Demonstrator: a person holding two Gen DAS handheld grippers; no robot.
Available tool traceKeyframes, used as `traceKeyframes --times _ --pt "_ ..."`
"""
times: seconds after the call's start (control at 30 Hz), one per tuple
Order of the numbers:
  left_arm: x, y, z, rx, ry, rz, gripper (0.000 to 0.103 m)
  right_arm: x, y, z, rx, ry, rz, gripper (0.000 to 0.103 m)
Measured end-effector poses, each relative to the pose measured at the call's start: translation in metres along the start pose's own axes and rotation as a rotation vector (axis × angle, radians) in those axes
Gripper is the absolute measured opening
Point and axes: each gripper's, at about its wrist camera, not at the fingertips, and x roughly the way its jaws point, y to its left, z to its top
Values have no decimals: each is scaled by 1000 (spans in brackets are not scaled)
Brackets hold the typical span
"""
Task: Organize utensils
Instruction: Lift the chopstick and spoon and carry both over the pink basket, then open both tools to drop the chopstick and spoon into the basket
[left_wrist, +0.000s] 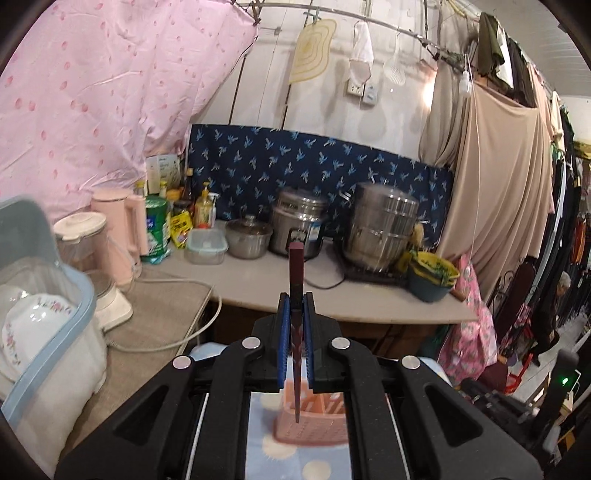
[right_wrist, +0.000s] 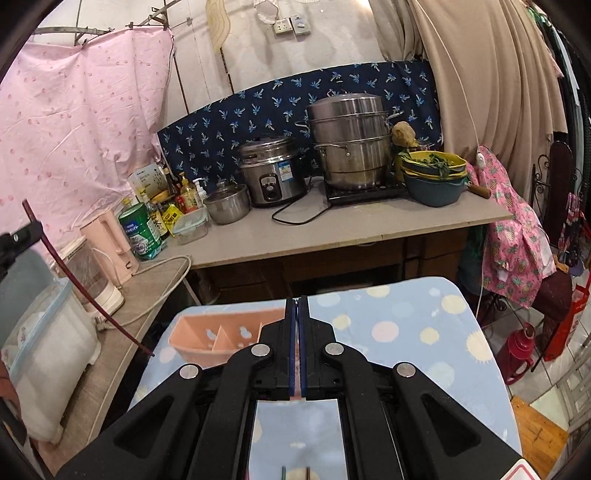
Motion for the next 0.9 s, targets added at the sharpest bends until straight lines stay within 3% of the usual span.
traceKeyframes --times 0.2,0.43,0.67,0.73,0.77,0.83,0.9 --pt "38 -15 5 16 -13 -8 7 40 -1 9 11 55 21 2" --pt "80 -10 -16 11 72 1 7 83 -6 -5 26 130 20 2" --pt "98 -2 -42 2 139 5 8 94 -7 -20 23 145 19 4" --pt "98 2 -45 -13 148 3 8 92 -5 -22 19 141 21 11" --pt "98 3 -46 -16 149 6 10 90 -5 -22 19 137 20 14" --pt "95 7 -49 -21 153 12 21 83 -5 -21 16 124 20 28" --pt "88 9 -51 -23 146 23 35 73 -4 -21 17 111 19 33"
